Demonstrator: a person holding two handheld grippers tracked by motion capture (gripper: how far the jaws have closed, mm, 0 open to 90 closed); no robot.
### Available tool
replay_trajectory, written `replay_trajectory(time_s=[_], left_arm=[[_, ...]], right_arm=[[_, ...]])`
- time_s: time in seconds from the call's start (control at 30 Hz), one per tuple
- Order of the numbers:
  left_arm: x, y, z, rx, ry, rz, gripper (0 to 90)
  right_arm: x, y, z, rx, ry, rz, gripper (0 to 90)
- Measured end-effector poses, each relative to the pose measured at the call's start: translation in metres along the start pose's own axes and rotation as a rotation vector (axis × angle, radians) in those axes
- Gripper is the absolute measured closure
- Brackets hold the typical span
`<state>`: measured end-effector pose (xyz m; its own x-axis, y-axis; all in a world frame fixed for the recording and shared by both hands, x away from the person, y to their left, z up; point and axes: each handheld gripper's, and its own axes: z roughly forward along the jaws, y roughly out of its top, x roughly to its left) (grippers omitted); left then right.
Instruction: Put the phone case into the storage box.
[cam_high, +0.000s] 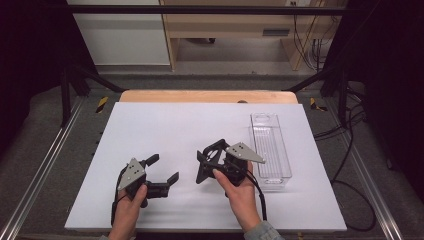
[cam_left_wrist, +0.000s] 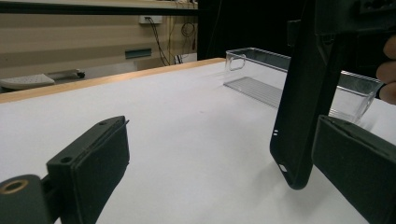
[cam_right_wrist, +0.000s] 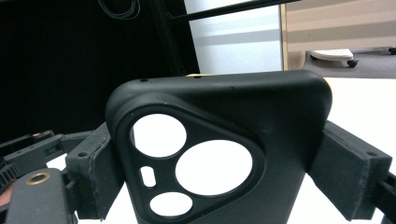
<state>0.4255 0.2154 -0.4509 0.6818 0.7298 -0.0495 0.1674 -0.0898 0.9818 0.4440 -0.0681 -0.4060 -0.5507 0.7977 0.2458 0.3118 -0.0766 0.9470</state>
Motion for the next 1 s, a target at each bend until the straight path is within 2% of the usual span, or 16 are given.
replay_trajectory(time_s=[0.2,1.0], left_arm=[[0.0007,-0.0001,0.0017,0.009,0.028,-0.011,4.3],[0.0003,-0.0005,0.0037,0.015,0.034,-0.004,4.3]], right_arm=[[-0.0018,0.0003,-0.0007,-0.002,-0.002,0.001,13.7],[-0.0053,0.0023,-0.0028,-0.008,-0.016,-0.007,13.9]])
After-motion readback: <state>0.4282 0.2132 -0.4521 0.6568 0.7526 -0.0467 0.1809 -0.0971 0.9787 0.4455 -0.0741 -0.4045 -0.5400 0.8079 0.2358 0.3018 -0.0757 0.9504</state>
